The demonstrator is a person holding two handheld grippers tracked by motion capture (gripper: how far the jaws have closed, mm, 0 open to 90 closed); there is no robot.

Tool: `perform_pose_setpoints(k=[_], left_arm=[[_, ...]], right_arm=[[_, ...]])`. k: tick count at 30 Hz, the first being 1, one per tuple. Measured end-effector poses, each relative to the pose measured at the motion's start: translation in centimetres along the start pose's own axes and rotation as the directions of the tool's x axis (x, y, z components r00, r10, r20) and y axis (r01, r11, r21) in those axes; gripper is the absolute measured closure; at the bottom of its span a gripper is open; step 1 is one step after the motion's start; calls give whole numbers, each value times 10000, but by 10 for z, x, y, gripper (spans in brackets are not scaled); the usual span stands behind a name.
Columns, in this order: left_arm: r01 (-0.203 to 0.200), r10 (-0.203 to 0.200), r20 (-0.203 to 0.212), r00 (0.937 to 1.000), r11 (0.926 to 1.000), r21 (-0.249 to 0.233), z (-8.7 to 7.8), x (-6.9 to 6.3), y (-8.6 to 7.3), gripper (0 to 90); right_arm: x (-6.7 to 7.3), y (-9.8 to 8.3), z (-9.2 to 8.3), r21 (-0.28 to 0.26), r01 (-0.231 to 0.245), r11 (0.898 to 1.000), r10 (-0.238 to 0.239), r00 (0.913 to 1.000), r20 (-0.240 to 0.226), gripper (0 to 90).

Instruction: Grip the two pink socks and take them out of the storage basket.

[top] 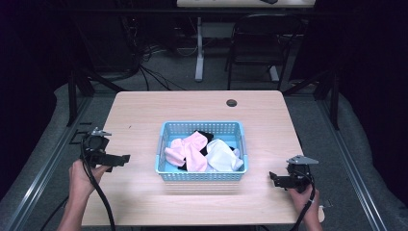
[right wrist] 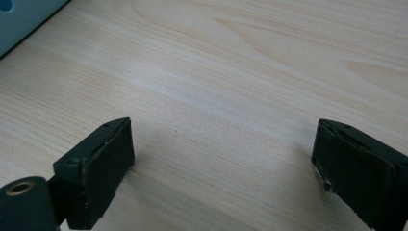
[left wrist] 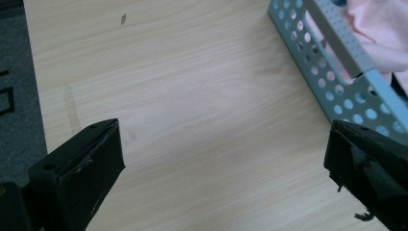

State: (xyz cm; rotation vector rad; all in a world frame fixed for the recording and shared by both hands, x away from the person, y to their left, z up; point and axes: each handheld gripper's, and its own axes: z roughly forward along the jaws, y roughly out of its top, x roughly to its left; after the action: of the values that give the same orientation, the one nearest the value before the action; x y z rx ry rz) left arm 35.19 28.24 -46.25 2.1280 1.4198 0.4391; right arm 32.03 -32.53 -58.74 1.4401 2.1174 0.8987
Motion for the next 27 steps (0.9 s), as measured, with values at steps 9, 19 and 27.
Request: perform_pose_setpoints(k=[9,19,27], left_arm=[[-668,660,444,9968,9977,154,-7,-19,29,1],[-1536,1460,1023,9840,9856,707,-1,-48,62,1],[-2271,2099,1447,9670,9670,1152,13,-75,82,0]], right_arm=[[0,0,0,4,4,10000,-4,10000,-6,71],[0,0,0,2,5,10000,-5,10000,-8,70],[0,0,0,0,0,10000,0,10000,-2,70]])
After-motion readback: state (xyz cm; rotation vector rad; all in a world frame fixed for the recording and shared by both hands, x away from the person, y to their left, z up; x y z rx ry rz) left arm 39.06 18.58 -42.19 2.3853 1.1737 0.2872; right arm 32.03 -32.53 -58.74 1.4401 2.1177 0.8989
